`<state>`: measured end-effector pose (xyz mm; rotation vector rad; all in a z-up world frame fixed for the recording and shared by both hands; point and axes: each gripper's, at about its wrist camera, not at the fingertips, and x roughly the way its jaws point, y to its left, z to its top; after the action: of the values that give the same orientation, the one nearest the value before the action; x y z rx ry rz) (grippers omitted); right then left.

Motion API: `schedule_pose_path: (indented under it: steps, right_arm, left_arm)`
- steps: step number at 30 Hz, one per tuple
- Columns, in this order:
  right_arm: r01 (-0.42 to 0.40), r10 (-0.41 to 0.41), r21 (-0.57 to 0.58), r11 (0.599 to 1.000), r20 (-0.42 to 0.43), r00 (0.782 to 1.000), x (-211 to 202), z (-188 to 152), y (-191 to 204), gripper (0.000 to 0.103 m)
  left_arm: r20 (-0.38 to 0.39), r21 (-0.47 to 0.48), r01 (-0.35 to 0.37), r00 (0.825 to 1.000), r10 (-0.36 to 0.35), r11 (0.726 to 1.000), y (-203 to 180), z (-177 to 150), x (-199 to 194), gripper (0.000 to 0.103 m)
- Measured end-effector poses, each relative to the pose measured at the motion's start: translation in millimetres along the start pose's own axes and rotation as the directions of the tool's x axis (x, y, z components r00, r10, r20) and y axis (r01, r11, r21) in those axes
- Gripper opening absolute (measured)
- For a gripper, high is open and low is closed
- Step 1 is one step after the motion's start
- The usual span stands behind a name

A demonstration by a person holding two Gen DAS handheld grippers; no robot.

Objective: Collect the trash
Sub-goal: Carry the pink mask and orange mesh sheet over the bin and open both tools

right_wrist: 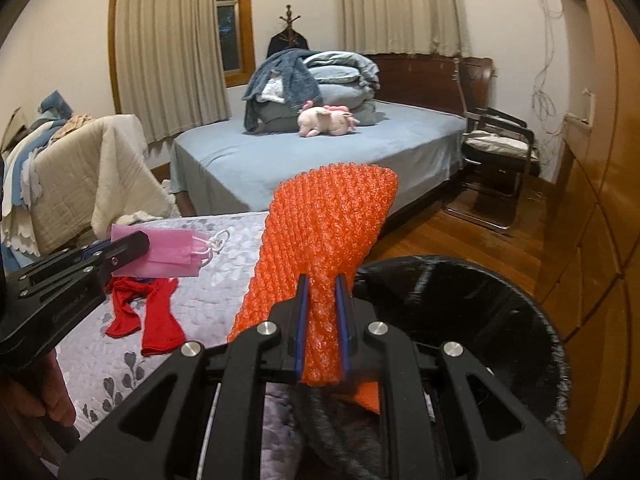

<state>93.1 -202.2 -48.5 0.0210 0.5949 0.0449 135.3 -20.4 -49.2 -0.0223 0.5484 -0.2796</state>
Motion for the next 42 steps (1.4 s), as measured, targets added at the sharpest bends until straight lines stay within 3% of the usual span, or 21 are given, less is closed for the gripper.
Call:
schedule_pose_path:
  steps: [12,21,33,37,39,40,41,42]
  right_arm:
    - [0.137,-0.136,0.067,0.988,-0.008,0.991,-19,-16,-72,0.012]
    - [0.218,-0.216,0.106,0.97,-0.032,0.976,-23,-34,-113,0.012]
    - [0.278,-0.264,0.133,0.951,-0.108,0.958,-2,-59,-145,0.013]
    - [0.3,-0.284,0.125,0.946,-0.132,0.95,4,-66,-148,0.022]
    - [0.306,-0.289,0.128,0.943,-0.136,0.948,5,-69,-150,0.034]
    - [0.311,-0.294,0.131,0.941,-0.135,0.946,5,-71,-150,0.044]
    - [0.315,-0.298,0.137,0.939,-0.133,0.945,4,-72,-151,0.055]
    - [0.318,-0.301,0.141,0.937,-0.13,0.945,4,-73,-150,0.06]
  left_arm:
    - [-0.01,0.068,0.125,0.992,-0.125,0.99,-74,6,22,0.011]
    - [-0.062,0.101,0.208,0.977,-0.203,0.973,-124,-1,50,0.011]
    - [-0.155,0.126,0.262,0.958,-0.242,0.957,-155,-20,86,0.011]
    - [-0.186,0.119,0.284,0.948,-0.259,0.951,-157,-25,93,0.016]
    - [-0.192,0.107,0.299,0.942,-0.276,0.948,-153,-26,92,0.031]
    - [-0.191,0.102,0.3,0.942,-0.277,0.948,-150,-27,91,0.047]
    - [-0.186,0.097,0.297,0.943,-0.276,0.95,-147,-27,89,0.055]
    - [-0.183,0.094,0.298,0.943,-0.277,0.95,-144,-28,87,0.057]
